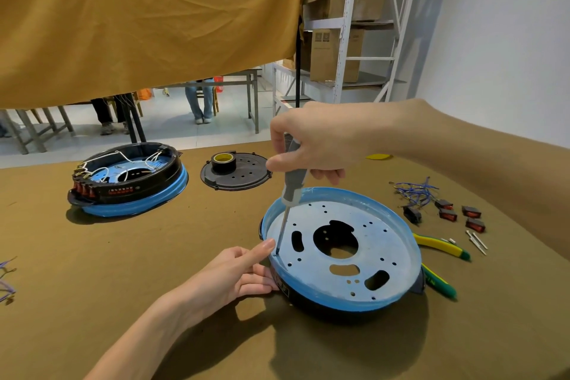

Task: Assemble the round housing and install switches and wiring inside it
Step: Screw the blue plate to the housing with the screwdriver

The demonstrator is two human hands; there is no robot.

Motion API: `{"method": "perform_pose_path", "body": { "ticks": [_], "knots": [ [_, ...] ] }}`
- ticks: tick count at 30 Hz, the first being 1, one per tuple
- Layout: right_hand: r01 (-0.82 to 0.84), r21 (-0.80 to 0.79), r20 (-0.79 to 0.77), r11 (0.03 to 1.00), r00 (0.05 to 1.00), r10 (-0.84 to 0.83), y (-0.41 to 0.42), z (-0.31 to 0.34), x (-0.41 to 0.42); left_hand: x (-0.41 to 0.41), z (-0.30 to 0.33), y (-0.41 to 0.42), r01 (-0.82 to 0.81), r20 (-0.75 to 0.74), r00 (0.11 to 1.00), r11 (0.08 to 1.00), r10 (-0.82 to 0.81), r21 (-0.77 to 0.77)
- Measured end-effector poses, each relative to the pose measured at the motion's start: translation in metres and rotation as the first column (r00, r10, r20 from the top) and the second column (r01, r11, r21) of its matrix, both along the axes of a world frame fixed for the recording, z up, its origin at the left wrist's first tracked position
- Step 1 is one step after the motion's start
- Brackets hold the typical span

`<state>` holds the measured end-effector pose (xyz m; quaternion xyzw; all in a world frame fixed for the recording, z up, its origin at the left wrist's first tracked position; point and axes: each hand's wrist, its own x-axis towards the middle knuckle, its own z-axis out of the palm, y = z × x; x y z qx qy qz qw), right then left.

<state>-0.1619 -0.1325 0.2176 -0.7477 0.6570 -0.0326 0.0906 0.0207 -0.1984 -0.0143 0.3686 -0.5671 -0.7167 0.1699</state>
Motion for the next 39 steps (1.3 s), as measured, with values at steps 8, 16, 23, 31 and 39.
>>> {"method": "perform_pose_path", "body": {
  "ticks": [8,16,23,31,39],
  "knots": [
    [-0.047,0.0,-0.034,0.999,0.998,0.047,-0.001,0.003,0.003,-0.001,-0.002,0.0,-0.013,-0.017,1.0,1.0,0.012,-0.023],
    [-0.044,0.093,0.067,0.995,0.997,0.038,0.0,0.005,0.002,-0.002,-0.003,-0.001,-0.011,-0.006,1.0,0.999,0.011,-0.046],
    [-0.059,0.124,0.074,0.99,0.996,0.05,0.001,0.01,0.006,-0.002,-0.006,-0.003,0.006,-0.011,1.0,0.999,-0.006,-0.047],
    [-0.06,0.112,0.029,0.992,0.998,0.057,0.002,0.009,0.007,-0.003,-0.005,-0.003,0.011,-0.008,1.0,0.999,-0.011,-0.047],
    [-0.039,0.065,0.028,0.997,0.999,0.038,0.002,0.004,0.003,-0.004,-0.004,-0.004,0.003,0.002,1.0,0.999,-0.003,-0.045]
  ]
}}
